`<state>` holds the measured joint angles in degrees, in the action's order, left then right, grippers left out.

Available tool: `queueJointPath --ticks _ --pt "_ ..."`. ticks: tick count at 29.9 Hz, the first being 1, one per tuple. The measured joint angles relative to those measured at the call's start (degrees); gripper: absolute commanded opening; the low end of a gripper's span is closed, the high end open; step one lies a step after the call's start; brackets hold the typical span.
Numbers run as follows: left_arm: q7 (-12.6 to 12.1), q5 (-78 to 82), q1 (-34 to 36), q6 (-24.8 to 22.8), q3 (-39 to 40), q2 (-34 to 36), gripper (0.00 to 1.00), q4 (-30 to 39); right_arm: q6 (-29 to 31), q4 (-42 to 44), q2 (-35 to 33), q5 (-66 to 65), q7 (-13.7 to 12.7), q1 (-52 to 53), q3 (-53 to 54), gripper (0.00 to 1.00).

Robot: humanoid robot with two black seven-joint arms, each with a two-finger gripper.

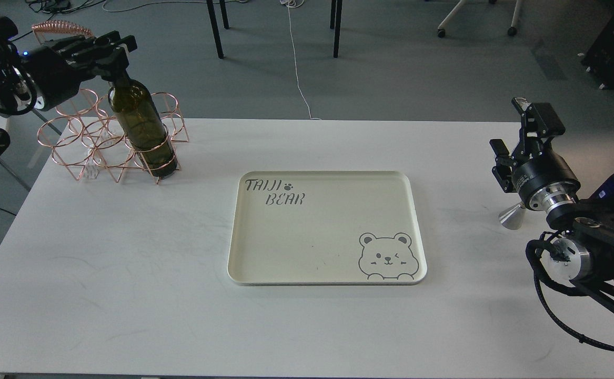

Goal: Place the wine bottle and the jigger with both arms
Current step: 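Hold the bottle in the rack with the left gripper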

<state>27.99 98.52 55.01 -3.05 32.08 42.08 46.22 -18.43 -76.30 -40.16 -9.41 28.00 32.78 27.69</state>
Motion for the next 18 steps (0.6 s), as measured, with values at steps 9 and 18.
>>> queueJointPath --ticks 9,18 --pt "0.02 0.29 0.02 -0.56 -0.28 0.38 0.03 0.01 -0.01 -0.09 -0.02 0.04 0.0 0.0 0.0 0.96" --pt "0.03 0.35 0.32 -0.11 -1.85 0.3 0.84 0.04 0.05 -0.09 -0.02 0.03 0.0 0.0 0.0 0.96"
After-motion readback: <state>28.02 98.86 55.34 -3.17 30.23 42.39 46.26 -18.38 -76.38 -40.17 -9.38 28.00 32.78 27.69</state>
